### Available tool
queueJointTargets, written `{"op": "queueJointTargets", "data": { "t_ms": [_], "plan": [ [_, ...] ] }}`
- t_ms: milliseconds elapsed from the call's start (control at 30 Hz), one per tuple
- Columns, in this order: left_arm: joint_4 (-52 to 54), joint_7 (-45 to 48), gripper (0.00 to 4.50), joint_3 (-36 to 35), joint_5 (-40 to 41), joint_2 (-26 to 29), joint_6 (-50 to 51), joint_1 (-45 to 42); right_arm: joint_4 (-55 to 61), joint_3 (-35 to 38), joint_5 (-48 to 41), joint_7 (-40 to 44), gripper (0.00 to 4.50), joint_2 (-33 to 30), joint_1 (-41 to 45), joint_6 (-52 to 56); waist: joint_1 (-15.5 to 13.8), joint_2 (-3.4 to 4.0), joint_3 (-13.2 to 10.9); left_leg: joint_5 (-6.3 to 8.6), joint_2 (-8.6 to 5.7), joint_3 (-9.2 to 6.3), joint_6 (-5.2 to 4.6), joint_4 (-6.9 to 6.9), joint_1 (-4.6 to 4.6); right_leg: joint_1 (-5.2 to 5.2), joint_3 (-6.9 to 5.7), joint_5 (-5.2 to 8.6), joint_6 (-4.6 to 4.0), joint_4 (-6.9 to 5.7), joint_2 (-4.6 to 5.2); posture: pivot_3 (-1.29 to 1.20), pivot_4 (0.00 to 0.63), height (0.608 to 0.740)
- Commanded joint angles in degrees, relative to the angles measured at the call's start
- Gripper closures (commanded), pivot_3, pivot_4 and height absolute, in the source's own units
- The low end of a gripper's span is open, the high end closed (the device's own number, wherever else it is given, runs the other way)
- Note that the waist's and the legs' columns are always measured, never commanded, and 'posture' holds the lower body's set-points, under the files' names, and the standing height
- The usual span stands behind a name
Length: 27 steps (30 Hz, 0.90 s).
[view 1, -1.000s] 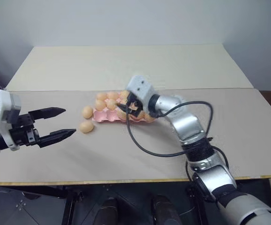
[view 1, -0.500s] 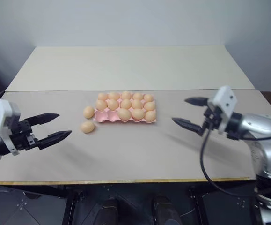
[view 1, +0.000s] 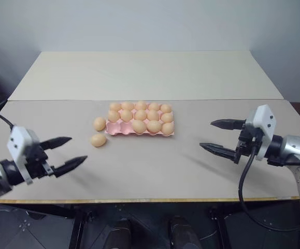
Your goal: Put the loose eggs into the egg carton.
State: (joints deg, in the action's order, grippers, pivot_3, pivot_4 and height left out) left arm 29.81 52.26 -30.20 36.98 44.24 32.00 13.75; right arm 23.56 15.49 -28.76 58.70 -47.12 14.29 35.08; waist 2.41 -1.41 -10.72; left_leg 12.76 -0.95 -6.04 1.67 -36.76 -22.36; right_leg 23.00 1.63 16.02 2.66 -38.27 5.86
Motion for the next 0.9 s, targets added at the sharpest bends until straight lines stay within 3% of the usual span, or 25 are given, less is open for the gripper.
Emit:
{"op": "queueJointTargets", "data": {
  "t_ms": [33,200,333,567,700,900],
  "plan": [
    [4.64,-8.66,0.0,1.12,-2.85,-5.12,-1.81,0.61,0.77,1.67,-2.51,-0.15,0.04,-1.43,1.12,-0.1,-0.23,-0.03,0.01,0.0,0.0,0.0,0.0,0.0,0.02,-0.03,0.0,0.0,0.01,0.0,0.0,0.0,0.15,0.74],
    [3.23,-18.5,0.0,4.57,-9.29,-10.55,-2.36,-0.9,-0.18,0.65,-3.31,-0.5,0.04,-1.94,2.71,-0.64,-0.5,-0.03,0.02,0.04,0.01,0.0,-0.05,0.0,0.36,-0.55,-0.09,-0.03,0.03,0.22,-0.03,0.0,0.15,0.74],
    [-1.34,-23.94,0.0,8.64,-12.61,-12.11,-1.3,-8.07,-0.03,-0.34,-2.85,-1.34,0.04,-1.29,3.33,-1.23,-1.27,-0.05,0.03,0.04,-0.03,0.0,-0.04,-0.04,0.36,-0.61,-0.12,-0.06,0.09,0.26,0.0,0.0,0.15,0.74],
    [-14.38,-21.74,0.0,16.97,-17.86,-9.0,-2.07,-19.69,1.26,-1.26,-2.9,-3.41,0.04,-0.47,3.71,-1.39,-1.56,-0.06,0.04,0.05,-0.06,-0.01,-0.03,-0.05,0.3,-0.59,-0.14,-0.07,0.11,0.3,0.02,0.0,0.15,0.74],
    [-23.53,-18.87,0.0,21.42,-19.91,-9.97,-6.16,-26.12,2.86,-0.47,-3.45,-4.26,0.04,-0.48,3.06,-1.49,-1.51,-0.06,0.04,0.04,-0.06,-0.01,-0.03,-0.05,0.32,-0.58,-0.15,-0.07,0.12,0.27,0.01,0.0,0.15,0.74],
    [-30.5,-15.5,0.0,25.02,-21.28,-10.51,-8.82,-29.66,4.73,-0.14,-4.68,-6.05,0.04,-0.17,3.4,-0.74,-1.32,-0.06,0.04,0.05,-0.06,-0.01,-0.03,-0.05,0.29,-0.56,-0.15,-0.07,0.12,0.3,0.02,0.0,0.15,0.74]
  ]
}}
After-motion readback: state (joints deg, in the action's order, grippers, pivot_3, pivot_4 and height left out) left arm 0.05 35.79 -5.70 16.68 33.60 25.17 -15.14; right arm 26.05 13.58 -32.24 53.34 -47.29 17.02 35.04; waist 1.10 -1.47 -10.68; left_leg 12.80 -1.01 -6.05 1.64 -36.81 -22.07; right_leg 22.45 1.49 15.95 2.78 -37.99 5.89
